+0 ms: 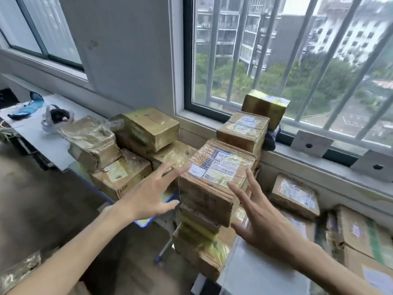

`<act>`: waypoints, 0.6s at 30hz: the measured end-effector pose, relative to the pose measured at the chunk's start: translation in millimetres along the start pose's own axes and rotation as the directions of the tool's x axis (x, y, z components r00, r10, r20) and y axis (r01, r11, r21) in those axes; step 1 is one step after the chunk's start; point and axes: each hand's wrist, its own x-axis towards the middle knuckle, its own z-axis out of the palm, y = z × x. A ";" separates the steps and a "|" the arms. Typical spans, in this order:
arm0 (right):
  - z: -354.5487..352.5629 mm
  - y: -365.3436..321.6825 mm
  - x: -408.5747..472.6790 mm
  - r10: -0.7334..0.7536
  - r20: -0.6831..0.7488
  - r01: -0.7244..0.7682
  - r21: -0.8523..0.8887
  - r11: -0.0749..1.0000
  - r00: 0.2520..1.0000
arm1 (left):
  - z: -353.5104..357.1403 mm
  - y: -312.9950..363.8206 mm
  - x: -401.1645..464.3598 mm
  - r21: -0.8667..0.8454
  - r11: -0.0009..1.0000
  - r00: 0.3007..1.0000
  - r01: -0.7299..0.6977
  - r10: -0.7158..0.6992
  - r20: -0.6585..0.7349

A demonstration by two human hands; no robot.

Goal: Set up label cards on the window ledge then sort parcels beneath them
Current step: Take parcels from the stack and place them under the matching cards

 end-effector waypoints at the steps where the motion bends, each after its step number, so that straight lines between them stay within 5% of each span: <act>1: 2.4 -5.2 2.5 0.039 0.002 -0.039 0.001 0.999 0.999 | -0.6 -8.9 8.5 -0.008 1.000 0.999 -0.029 0.030 0.014; 11: 27.3 -44.7 30.4 0.406 -0.029 -0.400 0.116 0.909 0.914 | 23.5 -47.2 60.6 -0.200 0.963 0.954 -0.181 0.221 0.203; 14: 29.9 -46.0 37.5 0.529 -0.028 -0.513 0.201 0.834 0.848 | 35.8 -41.2 65.2 -0.203 0.956 0.951 -0.214 0.251 0.182; 18: 22.1 -49.6 34.6 0.527 -0.059 -0.483 0.327 0.812 0.848 | 44.5 -25.3 53.9 -0.172 0.961 0.964 -0.216 0.238 0.118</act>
